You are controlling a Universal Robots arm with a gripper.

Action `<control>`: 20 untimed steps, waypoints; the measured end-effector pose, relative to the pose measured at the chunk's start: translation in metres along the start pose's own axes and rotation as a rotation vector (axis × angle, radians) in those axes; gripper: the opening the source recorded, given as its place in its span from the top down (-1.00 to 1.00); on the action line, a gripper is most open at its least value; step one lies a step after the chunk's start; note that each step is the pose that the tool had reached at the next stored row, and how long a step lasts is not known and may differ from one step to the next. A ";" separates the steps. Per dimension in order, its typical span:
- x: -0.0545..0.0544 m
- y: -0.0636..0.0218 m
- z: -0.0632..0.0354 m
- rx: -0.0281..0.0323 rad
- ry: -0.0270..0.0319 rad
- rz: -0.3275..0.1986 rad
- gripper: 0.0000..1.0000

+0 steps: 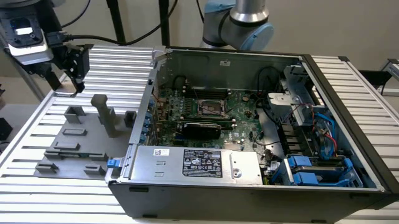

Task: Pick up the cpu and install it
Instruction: 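Pick up the cpu and move it towards the insertion slot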

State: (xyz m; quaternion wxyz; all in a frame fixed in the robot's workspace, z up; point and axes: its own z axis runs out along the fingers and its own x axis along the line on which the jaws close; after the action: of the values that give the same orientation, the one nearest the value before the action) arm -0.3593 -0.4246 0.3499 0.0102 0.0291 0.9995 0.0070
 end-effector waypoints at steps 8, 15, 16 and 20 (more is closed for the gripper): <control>-0.036 0.0033 -0.0088 -0.0004 0.0002 0.000 -0.09; -0.069 0.0062 -0.0160 -0.0009 0.0003 0.000 -0.09; -0.073 0.0066 -0.0170 -0.0008 0.0005 0.000 -0.09; -0.091 0.0081 -0.0207 -0.0010 0.0005 0.000 -0.09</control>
State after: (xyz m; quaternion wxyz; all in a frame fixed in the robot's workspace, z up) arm -0.2683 -0.4221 0.3725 0.0100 0.0291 0.9995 0.0075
